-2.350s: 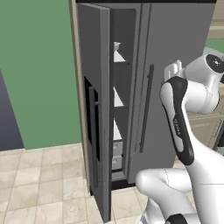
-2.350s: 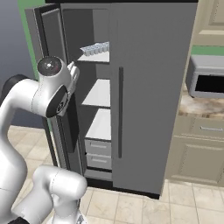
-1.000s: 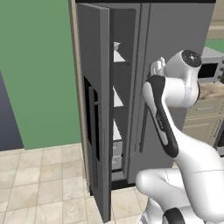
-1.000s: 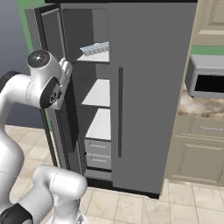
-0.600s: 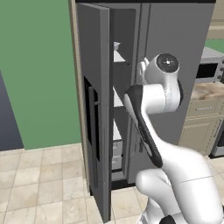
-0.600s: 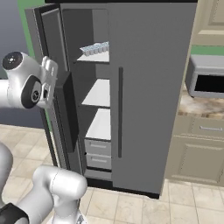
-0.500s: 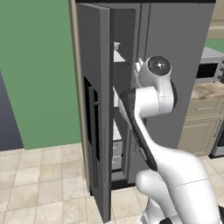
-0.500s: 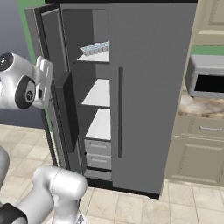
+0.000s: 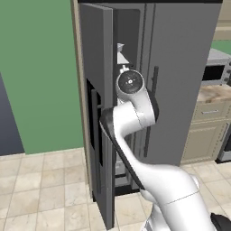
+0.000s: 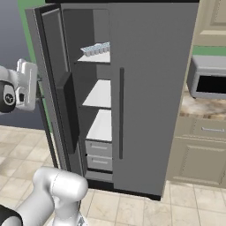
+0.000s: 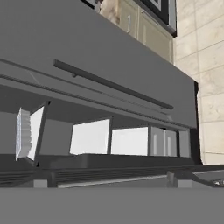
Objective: The ice cube tray has been filled with water. Take the tray and place it in the freezer to make ice. Close the freezer door after placing the tray.
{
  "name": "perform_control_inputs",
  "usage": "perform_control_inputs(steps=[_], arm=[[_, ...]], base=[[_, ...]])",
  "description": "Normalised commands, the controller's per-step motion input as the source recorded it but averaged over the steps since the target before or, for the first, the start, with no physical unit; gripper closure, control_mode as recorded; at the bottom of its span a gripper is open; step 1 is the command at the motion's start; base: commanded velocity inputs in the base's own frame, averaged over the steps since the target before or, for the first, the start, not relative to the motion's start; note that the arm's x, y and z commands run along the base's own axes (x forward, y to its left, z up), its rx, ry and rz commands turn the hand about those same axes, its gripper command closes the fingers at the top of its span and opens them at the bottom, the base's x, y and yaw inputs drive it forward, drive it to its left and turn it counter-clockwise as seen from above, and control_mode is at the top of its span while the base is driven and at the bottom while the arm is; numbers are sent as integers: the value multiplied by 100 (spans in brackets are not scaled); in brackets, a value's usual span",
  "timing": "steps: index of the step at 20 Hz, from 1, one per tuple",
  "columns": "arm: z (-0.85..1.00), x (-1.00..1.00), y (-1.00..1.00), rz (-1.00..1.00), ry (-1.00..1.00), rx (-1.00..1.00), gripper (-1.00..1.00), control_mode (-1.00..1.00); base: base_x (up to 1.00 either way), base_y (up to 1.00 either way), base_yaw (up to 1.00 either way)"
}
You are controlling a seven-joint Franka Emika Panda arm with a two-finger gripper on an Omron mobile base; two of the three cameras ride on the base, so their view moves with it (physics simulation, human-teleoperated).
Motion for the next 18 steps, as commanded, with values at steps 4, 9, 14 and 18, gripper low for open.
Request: perform_control_inputs(steps=[4,9,14,18], arm=[[0,0,40,-3,-1,0,-100,-100],[0,0,47,0,0,0,-100,-100],[0,0,43,0,0,0,-100,-100],[-14,8,38,0,-6,0,-100,-100]], base=[[0,0,0],[0,0,0],[0,0,0],[0,0,0]])
